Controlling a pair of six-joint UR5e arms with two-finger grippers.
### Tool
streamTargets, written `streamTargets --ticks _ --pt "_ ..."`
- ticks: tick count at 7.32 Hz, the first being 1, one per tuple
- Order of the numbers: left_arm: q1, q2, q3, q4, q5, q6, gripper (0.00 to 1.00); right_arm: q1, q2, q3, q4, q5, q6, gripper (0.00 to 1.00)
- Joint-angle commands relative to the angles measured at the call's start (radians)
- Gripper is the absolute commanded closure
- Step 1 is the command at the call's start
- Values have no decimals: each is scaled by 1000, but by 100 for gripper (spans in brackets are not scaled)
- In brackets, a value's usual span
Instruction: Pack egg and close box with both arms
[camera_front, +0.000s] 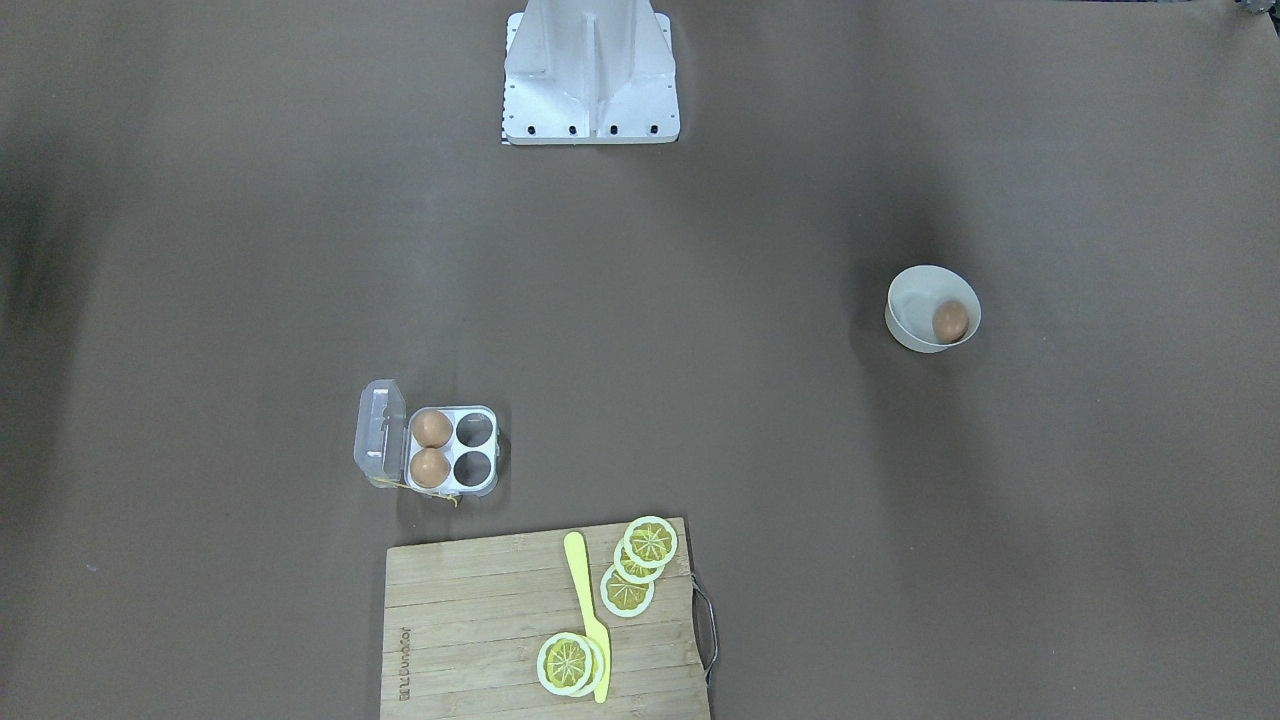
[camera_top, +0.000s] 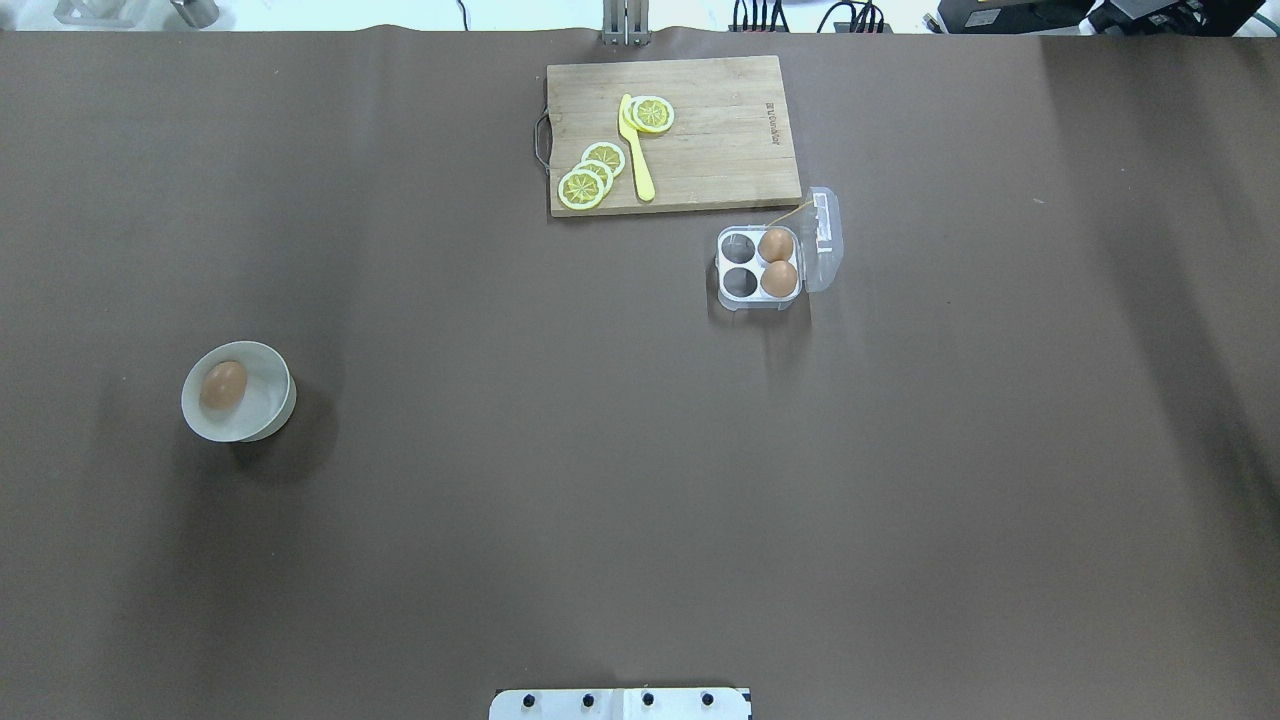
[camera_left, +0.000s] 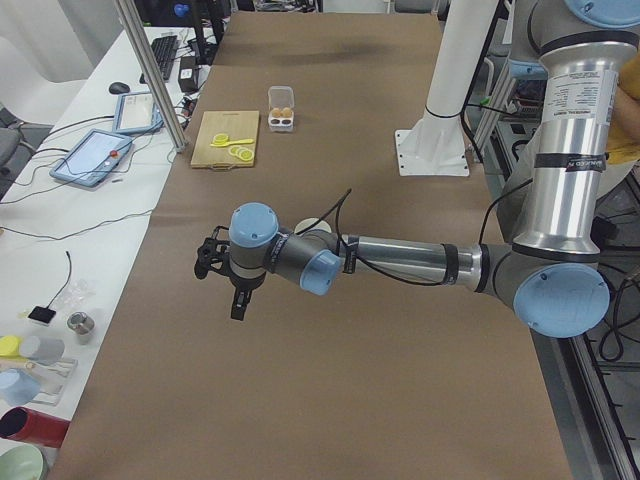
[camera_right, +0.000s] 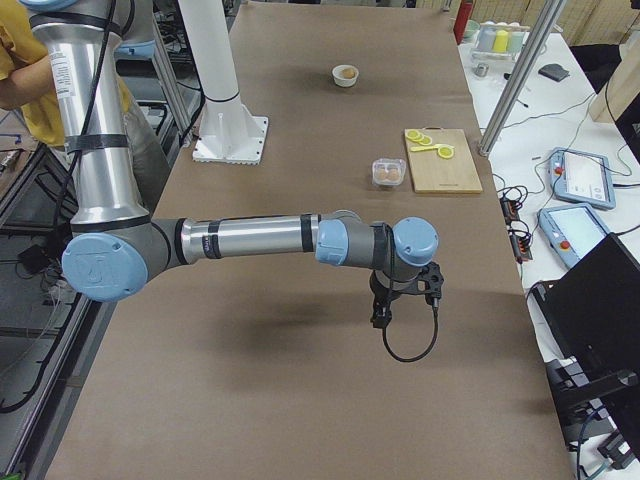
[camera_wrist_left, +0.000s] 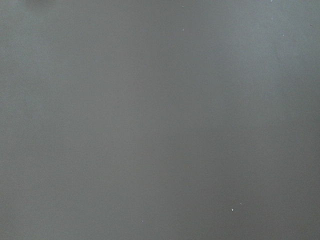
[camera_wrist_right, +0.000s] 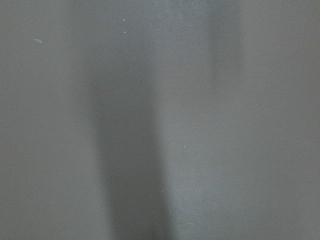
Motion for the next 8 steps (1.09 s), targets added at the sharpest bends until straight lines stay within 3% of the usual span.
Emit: streamTargets --ticks 1,5,8 --pt "0 -3 -4 1 -2 -2 2 -1 -5 -1 0 0 -2 0" --pt "15 -32 -36 1 -9 -3 2 0 -13 7 0 0 -5 0" --pt "153 -74 -72 1 -8 -6 3 -1 -22 15 2 0 1 0"
